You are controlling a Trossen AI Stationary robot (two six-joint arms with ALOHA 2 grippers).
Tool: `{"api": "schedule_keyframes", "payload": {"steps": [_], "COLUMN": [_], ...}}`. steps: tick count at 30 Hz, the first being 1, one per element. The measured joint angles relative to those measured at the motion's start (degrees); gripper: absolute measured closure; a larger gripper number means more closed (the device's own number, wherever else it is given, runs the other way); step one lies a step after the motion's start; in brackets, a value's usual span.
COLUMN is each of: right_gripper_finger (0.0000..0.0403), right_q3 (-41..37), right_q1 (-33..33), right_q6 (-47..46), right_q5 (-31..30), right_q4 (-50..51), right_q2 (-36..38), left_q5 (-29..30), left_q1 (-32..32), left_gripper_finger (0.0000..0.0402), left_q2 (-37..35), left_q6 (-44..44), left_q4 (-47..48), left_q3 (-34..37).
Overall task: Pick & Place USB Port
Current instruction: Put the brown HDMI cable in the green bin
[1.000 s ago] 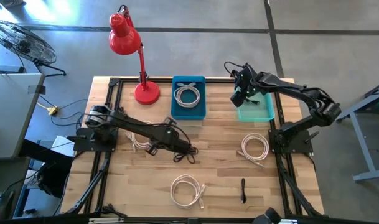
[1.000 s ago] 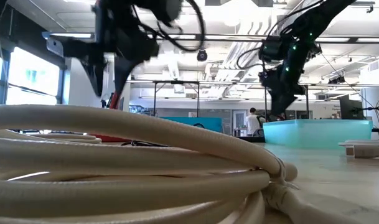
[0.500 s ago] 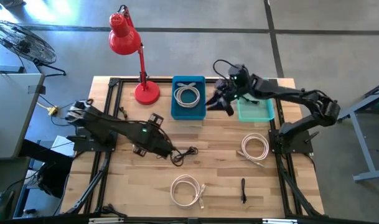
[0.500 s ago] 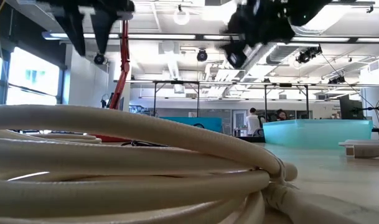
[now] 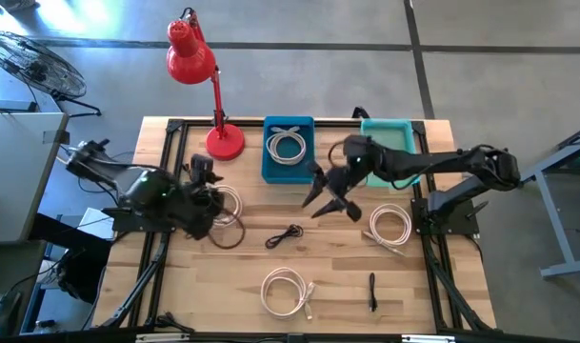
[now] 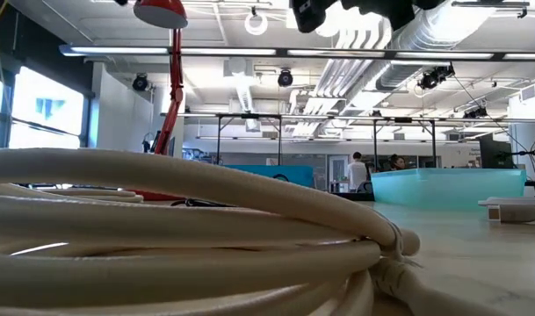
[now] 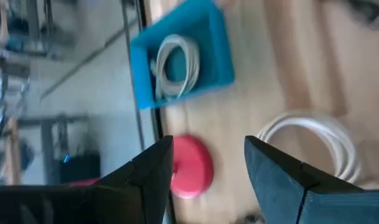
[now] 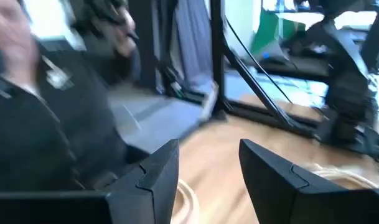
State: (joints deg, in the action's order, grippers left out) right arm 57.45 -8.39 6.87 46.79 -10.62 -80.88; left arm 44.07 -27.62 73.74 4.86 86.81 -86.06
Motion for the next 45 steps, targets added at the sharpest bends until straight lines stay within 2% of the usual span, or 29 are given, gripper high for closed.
{"api": "schedule_keyframes", "payload": {"steps": [3,8,10,16,20,23,28,33,45], "right_gripper_finger": [0.0242,0.0242,0.0242,0.0242,0.0242,0.0242,0.0242,0.0242,0.0242], "right_q3": [0.00,0.00,0.00,0.00,0.00,0.00,-0.17,-0.20,-0.20], "right_q1": [3.03,7.84,9.48,14.78,18.19,20.55,23.63,25.94,27.74], "right_q6": [7.17,11.19,11.20,1.28,-7.15,-11.06,-10.79,-7.03,-4.38], "right_q5": [-10.03,-37.50,-45.40,-64.34,-70.97,-71.88,-67.19,-60.38,-41.13], "right_q4": [6.72,15.18,17.76,23.26,25.65,25.80,23.58,20.40,13.37], "right_q2": [-0.02,-0.02,-0.02,-0.02,-0.02,-0.02,-0.02,-0.02,-0.02], "left_q5": [0.27,0.47,0.42,-3.01,-4.96,-6.85,-10.50,-16.58,-17.82], "left_q1": [-2.77,-5.91,-6.68,-6.53,-6.53,-6.52,-6.52,-6.53,-6.51], "left_gripper_finger": [0.0209,0.0209,0.0209,0.0209,0.0209,0.0209,0.0209,0.0209,0.0209], "left_q2": [-3.05,-7.98,-9.71,-13.65,-14.59,-14.94,-15.05,-15.03,-15.02], "left_q6": [-0.32,-0.53,-1.51,-8.40,-15.00,-18.48,-22.12,-28.07,-30.16], "left_q4": [-3.53,-10.98,-14.49,-28.51,-37.42,-42.42,-48.17,-55.48,-60.55], "left_q3": [2.53,9.68,12.94,23.26,29.20,32.00,34.71,37.64,39.37]}}
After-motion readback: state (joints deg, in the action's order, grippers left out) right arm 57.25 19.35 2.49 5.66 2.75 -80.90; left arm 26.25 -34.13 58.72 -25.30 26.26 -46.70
